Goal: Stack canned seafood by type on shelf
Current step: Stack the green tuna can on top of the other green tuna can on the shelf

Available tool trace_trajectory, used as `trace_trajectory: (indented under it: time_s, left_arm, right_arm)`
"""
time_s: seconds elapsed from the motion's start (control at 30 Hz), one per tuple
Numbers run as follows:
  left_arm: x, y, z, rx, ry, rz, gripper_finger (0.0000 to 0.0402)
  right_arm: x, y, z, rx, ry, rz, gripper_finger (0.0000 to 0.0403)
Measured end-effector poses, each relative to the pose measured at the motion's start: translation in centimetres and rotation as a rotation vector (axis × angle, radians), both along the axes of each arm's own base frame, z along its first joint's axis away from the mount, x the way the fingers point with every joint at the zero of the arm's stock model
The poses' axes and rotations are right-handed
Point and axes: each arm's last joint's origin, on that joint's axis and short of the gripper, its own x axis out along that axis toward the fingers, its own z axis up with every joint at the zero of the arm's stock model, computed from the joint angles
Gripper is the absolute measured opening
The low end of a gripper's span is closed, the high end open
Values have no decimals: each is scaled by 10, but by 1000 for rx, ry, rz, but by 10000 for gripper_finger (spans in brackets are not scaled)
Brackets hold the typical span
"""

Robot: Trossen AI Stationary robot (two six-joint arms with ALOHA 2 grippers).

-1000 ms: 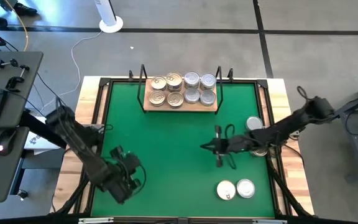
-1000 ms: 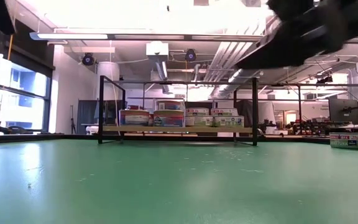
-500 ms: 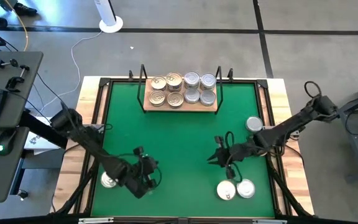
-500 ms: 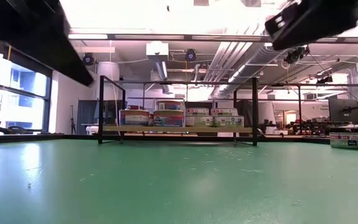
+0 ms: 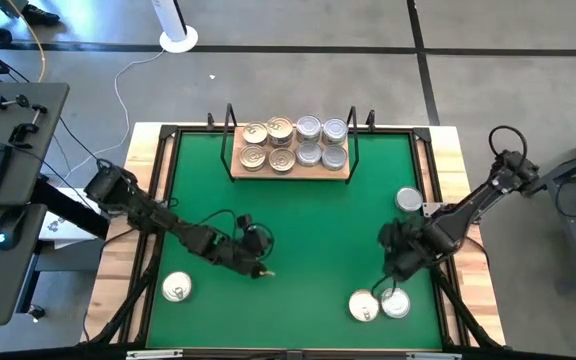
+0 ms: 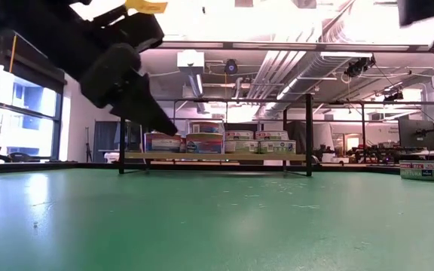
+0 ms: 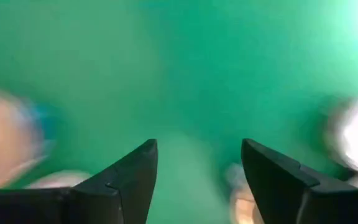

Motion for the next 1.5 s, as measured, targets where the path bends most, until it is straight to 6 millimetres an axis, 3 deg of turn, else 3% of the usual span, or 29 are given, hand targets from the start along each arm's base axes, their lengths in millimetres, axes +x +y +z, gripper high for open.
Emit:
trace_trajectory:
  time_s: [0.2,0.33,0.53,0.67,0.73,0.93,1.2,1.37,1.5]
  left_arm:
    - [9,13,4,45,-28,-8,0]
    - [13,18,5,53,-38,-17,0]
    - [13,19,5,37,-30,-30,0]
    - [13,17,5,35,-31,-36,0]
    - [12,15,5,24,-35,-33,0]
    - [11,12,5,-1,-51,-27,0]
    - [11,10,5,-7,-54,-29,0]
    - [11,10,5,-7,-54,-29,0]
    - [11,10,5,-9,-55,-29,0]
  right_arm:
    - [-1,-53,-16,-263,98,-306,217]
    - [4,-87,-31,-300,203,-312,190]
    - [-5,-130,-55,-289,334,-420,97]
    - [-14,-148,-67,-277,379,-515,22]
    - [-15,-155,-71,-245,380,-545,7]
    - [-12,-165,-78,-221,393,-599,9]
    - [15,-166,-94,-118,334,-498,3]
    - [48,-151,-78,-35,178,-396,2]
    - [79,-132,-59,82,-17,-190,2]
